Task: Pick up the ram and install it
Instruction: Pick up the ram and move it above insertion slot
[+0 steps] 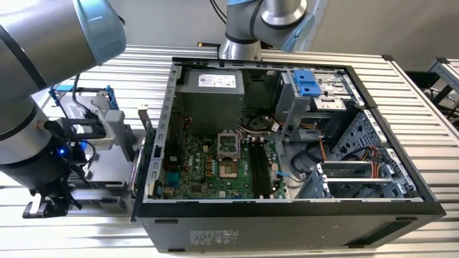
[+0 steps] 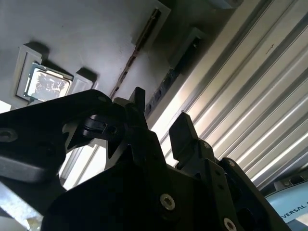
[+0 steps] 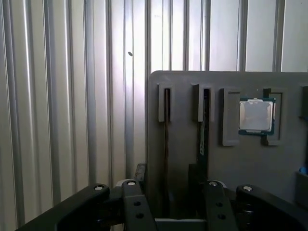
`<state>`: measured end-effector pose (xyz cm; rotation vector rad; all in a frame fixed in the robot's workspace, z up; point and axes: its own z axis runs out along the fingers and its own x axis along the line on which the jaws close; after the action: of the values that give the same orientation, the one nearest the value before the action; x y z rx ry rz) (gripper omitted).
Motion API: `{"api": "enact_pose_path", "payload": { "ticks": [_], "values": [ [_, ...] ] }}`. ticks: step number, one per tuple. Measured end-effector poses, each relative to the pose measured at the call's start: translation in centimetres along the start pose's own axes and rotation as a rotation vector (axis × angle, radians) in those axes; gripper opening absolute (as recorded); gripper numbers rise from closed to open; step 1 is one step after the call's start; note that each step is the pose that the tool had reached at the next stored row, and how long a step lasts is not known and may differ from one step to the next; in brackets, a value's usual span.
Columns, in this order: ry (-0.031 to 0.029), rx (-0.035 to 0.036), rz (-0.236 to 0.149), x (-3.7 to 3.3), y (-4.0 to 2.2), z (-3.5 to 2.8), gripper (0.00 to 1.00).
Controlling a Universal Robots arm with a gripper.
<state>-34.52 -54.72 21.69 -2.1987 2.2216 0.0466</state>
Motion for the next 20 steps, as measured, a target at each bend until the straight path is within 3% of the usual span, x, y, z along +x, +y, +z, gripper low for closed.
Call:
{"api": "enact_pose_path", "payload": {
  "ticks": [11, 17, 18, 20],
  "values": [
    [0.0001, -0.0003, -0.013, 0.10, -0.03, 1.97, 1.00],
    [0.0002, -0.0003, -0.015, 0.11, 0.00, 1.97, 1.00],
    [0.0002, -0.0004, -0.015, 0.11, 0.00, 1.97, 0.00],
    [0.0002, -0.0003, -0.015, 0.11, 0.00, 1.97, 0.00]
  ]
}}
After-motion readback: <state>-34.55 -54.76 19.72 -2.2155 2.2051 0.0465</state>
